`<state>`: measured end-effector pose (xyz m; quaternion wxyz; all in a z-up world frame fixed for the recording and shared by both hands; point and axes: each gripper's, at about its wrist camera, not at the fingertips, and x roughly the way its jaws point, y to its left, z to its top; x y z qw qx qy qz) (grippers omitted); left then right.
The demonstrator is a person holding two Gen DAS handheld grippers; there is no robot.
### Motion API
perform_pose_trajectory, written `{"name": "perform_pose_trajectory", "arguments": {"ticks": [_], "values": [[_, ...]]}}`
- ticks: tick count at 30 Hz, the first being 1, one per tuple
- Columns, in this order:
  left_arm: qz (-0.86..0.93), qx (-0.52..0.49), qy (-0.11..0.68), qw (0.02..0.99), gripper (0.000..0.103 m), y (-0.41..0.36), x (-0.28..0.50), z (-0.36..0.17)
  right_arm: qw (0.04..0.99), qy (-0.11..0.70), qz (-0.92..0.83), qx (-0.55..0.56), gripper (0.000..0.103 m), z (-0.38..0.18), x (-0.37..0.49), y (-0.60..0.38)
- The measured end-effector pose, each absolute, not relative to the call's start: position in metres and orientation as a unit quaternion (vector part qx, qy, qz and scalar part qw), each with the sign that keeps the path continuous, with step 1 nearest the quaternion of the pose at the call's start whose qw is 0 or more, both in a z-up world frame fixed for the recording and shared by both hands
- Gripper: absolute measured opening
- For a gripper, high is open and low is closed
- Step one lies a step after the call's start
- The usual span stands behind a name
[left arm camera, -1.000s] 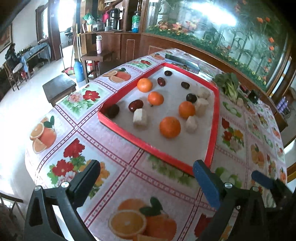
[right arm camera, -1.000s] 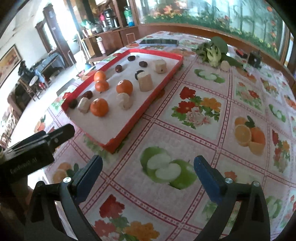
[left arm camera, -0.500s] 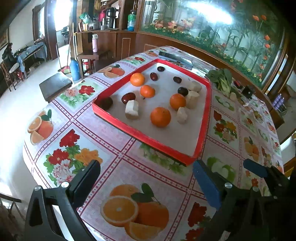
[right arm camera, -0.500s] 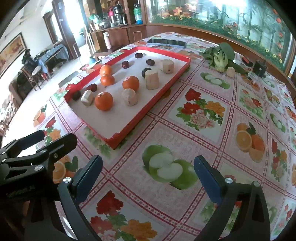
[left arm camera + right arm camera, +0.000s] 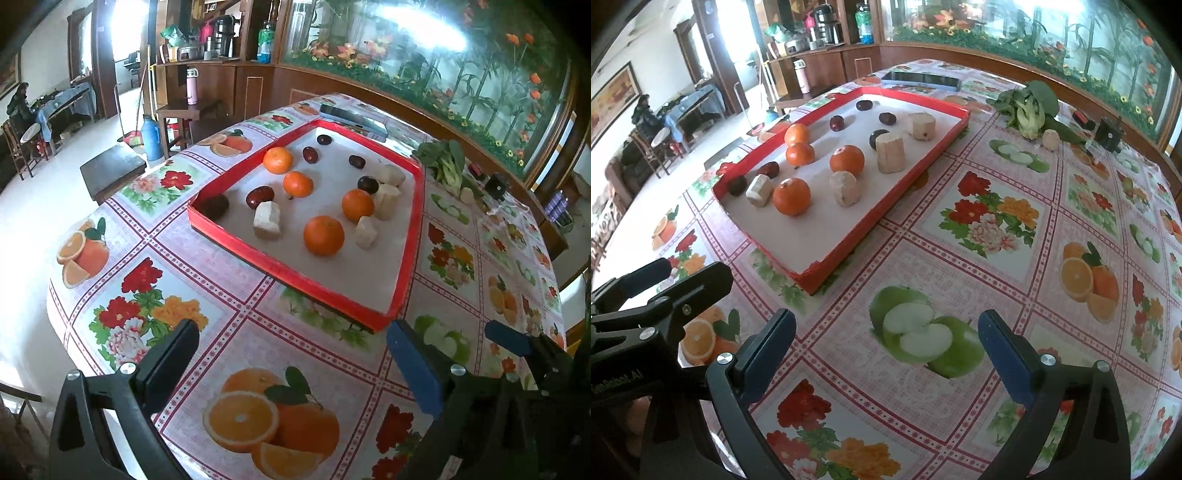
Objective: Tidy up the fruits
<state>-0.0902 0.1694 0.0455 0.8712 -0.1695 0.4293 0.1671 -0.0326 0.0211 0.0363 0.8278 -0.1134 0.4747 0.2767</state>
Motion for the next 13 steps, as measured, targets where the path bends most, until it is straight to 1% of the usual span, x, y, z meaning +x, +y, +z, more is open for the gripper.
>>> {"name": "perform_pose_trajectory", "arguments": {"ticks": [13], "values": [[0.195,-0.147,0.425,0.872,0.103,0.1691,-0.0903,0.0437,0.830,0.475,0.265,-0.124,0.100,0.0346,-0.0318,0.0234]]}}
